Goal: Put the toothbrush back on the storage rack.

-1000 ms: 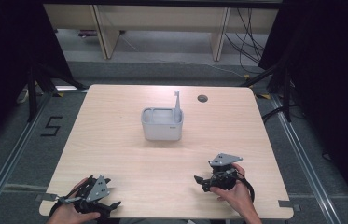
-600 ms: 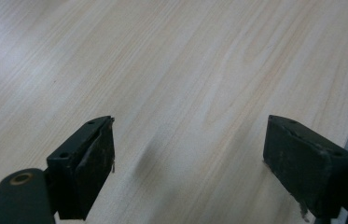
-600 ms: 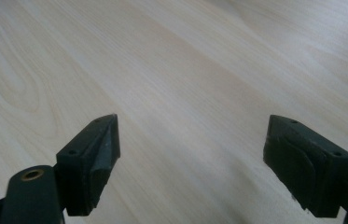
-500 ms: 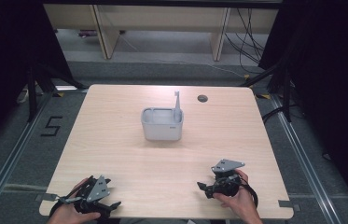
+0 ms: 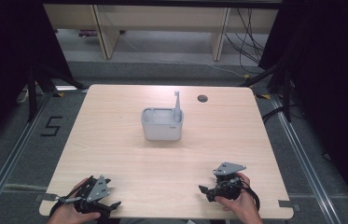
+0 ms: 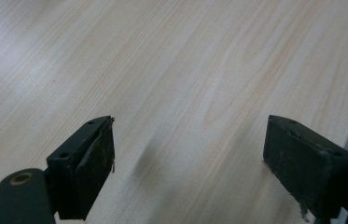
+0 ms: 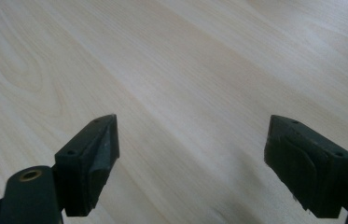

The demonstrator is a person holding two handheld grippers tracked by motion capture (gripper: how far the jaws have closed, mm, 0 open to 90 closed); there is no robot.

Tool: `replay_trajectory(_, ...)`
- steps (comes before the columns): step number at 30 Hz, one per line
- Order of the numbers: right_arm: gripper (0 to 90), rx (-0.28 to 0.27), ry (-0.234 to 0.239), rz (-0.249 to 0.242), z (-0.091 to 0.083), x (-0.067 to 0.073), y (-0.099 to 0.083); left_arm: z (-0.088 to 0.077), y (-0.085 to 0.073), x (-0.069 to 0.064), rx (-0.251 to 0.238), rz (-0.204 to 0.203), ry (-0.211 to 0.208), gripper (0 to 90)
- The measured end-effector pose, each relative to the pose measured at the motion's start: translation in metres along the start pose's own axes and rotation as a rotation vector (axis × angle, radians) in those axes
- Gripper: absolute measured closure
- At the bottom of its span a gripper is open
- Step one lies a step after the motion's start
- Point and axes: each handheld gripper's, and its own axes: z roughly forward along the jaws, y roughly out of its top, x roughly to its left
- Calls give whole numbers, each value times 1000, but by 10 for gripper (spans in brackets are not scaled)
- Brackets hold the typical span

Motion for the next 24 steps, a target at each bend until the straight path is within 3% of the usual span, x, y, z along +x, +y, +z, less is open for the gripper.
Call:
replay_trajectory(3,186,5,6,-4,0,0,-1,0,0,0,0,-1,0,163)
replay_trajectory(4,186,-2,-1,25,0,2,-2,0,0,0,0,0,0,163)
replay_trajectory(17,183,12,-1,19,-3,0,-4,0,0,0,5,-2,5,163)
replay_trajectory(18,183,12,0,23,-3,0,-4,0,0,-1,10,5,28,163)
replay_trajectory(24,182,17,0,15,-3,0,-3,0,0,0,10,6,29,163)
